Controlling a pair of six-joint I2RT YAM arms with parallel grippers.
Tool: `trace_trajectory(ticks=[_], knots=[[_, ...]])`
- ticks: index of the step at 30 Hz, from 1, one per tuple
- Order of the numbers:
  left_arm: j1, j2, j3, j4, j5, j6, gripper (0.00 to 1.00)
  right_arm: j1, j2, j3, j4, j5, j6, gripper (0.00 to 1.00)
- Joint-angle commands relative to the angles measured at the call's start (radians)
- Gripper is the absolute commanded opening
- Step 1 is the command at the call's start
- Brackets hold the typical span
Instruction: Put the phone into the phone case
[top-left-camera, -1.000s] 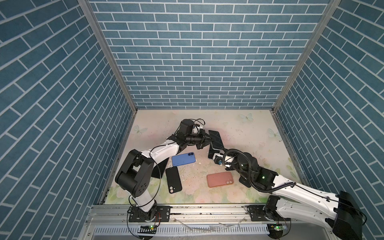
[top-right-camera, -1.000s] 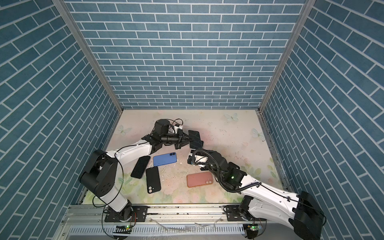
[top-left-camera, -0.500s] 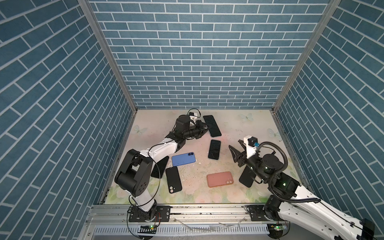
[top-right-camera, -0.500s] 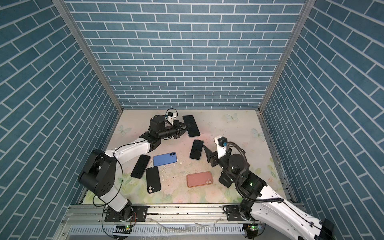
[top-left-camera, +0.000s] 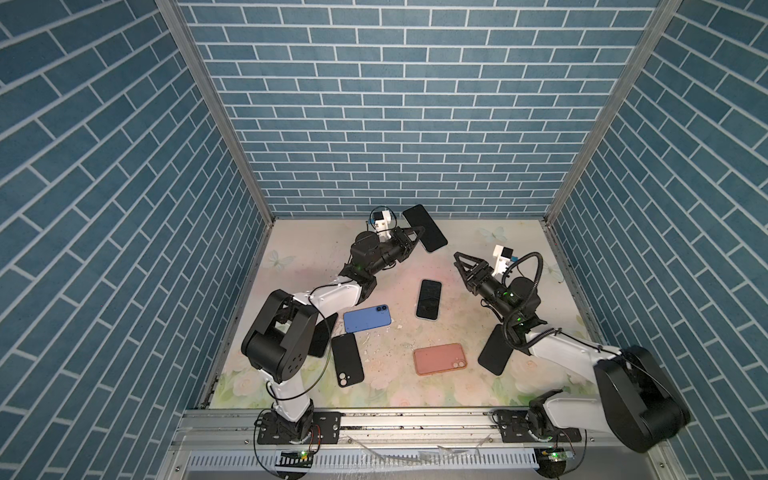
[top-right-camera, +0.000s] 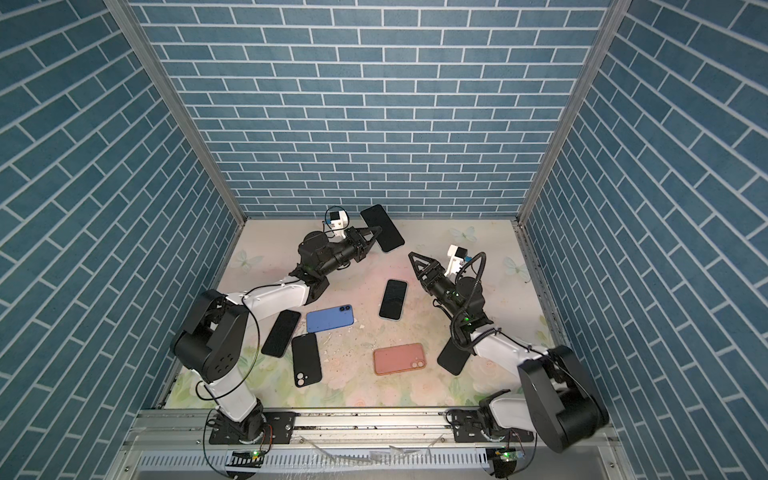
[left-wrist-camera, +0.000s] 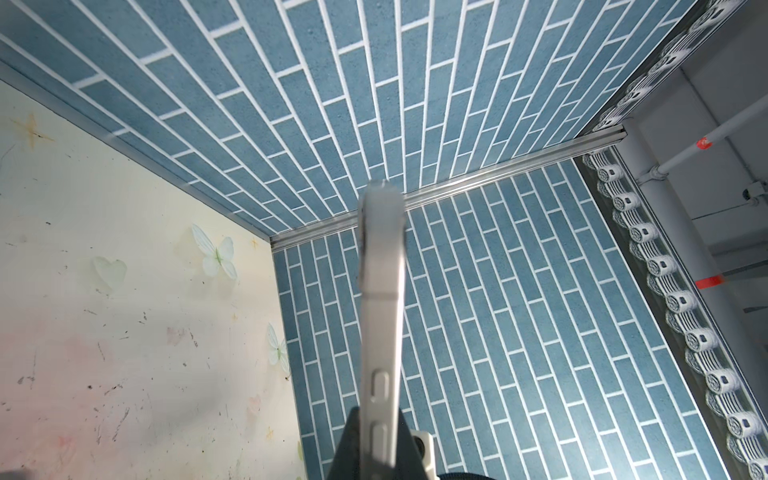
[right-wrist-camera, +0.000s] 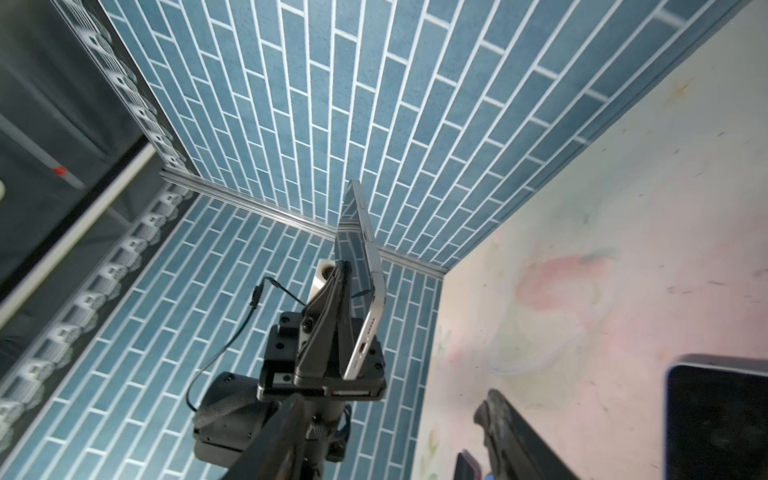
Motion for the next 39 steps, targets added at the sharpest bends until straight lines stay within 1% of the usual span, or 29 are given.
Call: trace_trajectory(ticks=[1, 4, 8, 13, 20, 27, 35, 39], knots=[[-0.01, 0.02, 0.047, 0.156, -0.014, -0.029, 0.0, -0.002, 0.065, 0.08, 0.281, -0.08, 0.159, 0.66], [-0.01, 0.049, 0.048, 0.198, -0.016, -0.055, 0.0, -0.003, 0.078, 0.112, 0.274, -0.086, 0.144, 0.67], [-0.015, 0.073, 0.045, 0.245, -0.031, -0.09, 0.0, -0.002, 0.13, 0.165, 0.281, -0.094, 0.167, 0.66], [-0.018, 0.066, 0.035, 0.276, -0.037, -0.099, 0.0, -0.002, 0.175, 0.201, 0.281, -0.1, 0.164, 0.64], [-0.017, 0.027, 0.014, 0.263, -0.052, -0.053, 0.0, -0.007, 0.131, 0.152, 0.275, -0.068, 0.128, 0.64], [-0.018, 0.033, 0.04, 0.252, -0.05, -0.049, 0.0, -0.008, 0.1, 0.096, 0.277, -0.062, 0.126, 0.64], [-0.052, 0.039, 0.055, 0.25, -0.049, -0.055, 0.0, -0.011, 0.148, 0.156, 0.279, -0.102, 0.119, 0.64], [-0.071, 0.041, 0.059, 0.248, -0.05, -0.057, 0.0, -0.011, 0.173, 0.196, 0.28, -0.119, 0.099, 0.59]])
